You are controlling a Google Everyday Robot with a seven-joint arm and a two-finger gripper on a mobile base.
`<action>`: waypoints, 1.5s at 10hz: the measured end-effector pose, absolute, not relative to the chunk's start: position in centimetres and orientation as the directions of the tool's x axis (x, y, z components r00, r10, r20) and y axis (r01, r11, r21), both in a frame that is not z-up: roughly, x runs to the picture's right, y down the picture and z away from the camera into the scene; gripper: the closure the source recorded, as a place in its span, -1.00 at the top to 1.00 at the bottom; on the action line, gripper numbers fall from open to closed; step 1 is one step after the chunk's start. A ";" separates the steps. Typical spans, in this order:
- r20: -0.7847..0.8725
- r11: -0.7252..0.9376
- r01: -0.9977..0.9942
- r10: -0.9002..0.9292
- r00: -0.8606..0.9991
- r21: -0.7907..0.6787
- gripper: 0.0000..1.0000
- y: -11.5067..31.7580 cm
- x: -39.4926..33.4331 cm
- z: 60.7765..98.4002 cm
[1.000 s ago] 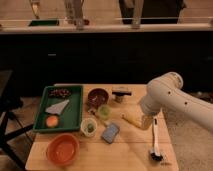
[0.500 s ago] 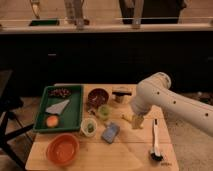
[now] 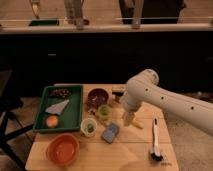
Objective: Place brush in tray
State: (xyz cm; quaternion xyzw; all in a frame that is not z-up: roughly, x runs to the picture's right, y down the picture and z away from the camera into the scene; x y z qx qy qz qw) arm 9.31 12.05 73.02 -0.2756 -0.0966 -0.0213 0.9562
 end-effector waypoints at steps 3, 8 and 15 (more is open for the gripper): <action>0.247 0.815 0.230 -0.110 0.963 -0.532 0.60 11.4 10.3 73.4; 0.347 0.735 0.425 -0.270 0.898 -0.528 0.60 10.6 20.4 74.3; 0.478 0.598 0.656 -0.457 0.751 -0.460 0.60 12.5 25.1 76.3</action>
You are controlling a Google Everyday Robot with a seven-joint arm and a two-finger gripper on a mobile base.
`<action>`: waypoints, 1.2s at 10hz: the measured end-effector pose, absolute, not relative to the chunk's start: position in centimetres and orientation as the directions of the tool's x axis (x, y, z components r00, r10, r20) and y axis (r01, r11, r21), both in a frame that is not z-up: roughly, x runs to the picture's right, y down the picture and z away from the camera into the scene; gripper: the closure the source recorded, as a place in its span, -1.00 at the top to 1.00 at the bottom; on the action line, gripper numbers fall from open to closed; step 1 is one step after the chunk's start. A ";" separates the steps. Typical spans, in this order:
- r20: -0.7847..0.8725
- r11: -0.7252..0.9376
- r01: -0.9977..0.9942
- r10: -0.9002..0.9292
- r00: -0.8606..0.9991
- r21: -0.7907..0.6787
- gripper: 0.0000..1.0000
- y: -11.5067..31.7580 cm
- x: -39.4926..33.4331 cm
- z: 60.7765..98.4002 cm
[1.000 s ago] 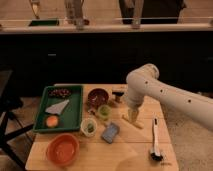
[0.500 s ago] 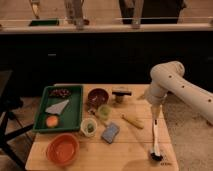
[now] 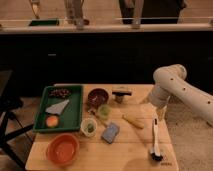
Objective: Place brush in tray
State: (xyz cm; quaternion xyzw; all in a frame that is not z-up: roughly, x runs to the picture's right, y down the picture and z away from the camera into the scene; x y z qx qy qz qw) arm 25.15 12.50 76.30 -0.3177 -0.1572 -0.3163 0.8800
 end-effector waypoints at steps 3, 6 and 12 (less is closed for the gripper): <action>0.478 0.581 0.660 -0.458 0.749 -0.477 0.60 13.7 25.5 76.3; 0.484 0.628 0.643 -0.438 0.757 -0.438 0.60 14.5 26.5 75.4; 0.500 0.702 0.602 -0.391 0.773 -0.381 0.60 18.1 27.8 74.6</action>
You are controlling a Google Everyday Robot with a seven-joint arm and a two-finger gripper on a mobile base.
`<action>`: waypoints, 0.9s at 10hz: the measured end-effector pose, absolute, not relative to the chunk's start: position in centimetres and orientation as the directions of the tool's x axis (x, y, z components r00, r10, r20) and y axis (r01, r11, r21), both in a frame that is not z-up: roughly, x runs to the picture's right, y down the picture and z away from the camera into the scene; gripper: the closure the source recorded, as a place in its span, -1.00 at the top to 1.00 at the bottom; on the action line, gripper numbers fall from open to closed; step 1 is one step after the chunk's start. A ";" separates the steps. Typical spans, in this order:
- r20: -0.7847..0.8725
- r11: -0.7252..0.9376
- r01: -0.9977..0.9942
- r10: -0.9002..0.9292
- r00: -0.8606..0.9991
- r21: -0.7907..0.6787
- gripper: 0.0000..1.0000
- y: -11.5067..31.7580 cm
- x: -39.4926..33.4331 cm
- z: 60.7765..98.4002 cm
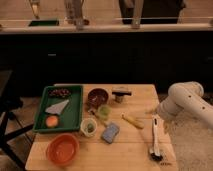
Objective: Place brush in tray
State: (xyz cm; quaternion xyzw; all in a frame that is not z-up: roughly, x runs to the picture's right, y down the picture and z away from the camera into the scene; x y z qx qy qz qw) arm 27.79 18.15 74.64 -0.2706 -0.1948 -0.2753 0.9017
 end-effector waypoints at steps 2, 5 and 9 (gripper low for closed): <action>0.509 0.707 0.599 -0.382 0.771 -0.377 0.60 19.0 27.9 74.7; 0.518 0.705 0.593 -0.364 0.774 -0.390 0.60 20.7 28.4 75.1; 0.529 0.690 0.587 -0.337 0.778 -0.424 0.60 23.4 28.9 76.1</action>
